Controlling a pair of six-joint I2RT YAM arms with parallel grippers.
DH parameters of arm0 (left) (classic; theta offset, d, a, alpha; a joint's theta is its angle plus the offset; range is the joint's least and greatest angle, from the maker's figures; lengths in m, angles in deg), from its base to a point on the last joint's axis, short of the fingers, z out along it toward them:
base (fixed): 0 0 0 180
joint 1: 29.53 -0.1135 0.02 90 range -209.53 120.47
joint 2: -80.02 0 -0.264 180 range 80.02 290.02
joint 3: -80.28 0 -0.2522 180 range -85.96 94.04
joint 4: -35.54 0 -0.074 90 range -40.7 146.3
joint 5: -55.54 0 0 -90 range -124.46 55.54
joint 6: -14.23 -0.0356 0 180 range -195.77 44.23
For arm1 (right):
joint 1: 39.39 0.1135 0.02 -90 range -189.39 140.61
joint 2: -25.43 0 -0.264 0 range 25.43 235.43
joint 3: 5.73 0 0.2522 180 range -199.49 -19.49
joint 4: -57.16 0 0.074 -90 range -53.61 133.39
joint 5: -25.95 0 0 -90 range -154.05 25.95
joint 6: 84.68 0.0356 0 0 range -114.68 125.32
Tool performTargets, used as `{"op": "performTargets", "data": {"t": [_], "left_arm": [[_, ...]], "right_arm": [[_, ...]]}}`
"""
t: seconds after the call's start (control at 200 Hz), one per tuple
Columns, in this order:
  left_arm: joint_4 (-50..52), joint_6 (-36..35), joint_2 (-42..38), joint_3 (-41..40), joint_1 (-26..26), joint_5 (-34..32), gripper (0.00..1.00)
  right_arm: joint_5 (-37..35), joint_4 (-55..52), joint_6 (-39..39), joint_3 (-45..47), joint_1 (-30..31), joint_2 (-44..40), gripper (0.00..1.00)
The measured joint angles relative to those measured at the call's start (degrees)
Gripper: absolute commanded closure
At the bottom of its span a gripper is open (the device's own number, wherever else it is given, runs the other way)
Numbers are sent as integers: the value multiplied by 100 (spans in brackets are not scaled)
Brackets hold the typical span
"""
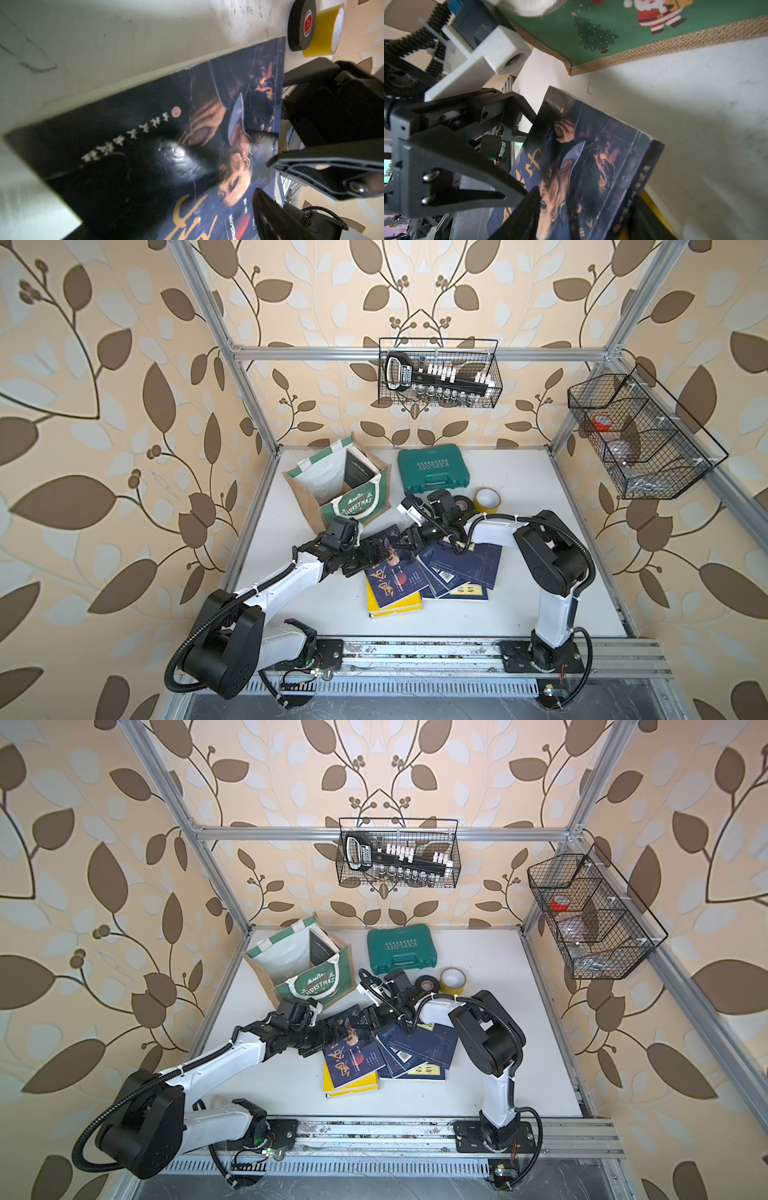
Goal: Put the books into the canvas bag
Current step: Pick up the book from the book.
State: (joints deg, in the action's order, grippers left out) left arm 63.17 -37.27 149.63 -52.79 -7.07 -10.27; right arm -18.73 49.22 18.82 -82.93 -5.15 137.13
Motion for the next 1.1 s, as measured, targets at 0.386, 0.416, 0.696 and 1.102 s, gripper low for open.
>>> {"op": "performTargets", "data": {"t": [0.386,0.416,0.696,1.102], "left_arm": [[17,-68,-138,2,4,72,1],[46,-76,-205,4,4,81,1],[444,-179,-1200,433,9,83,1],[247,-361,-2120,555,9,608,1]], "right_arm": [[144,-168,330,-92,-9,-138,92],[160,-140,356,-66,-15,-229,95],[402,323,710,424,-275,-1235,100],[573,1635,1993,1176,-577,-2415,100]]}}
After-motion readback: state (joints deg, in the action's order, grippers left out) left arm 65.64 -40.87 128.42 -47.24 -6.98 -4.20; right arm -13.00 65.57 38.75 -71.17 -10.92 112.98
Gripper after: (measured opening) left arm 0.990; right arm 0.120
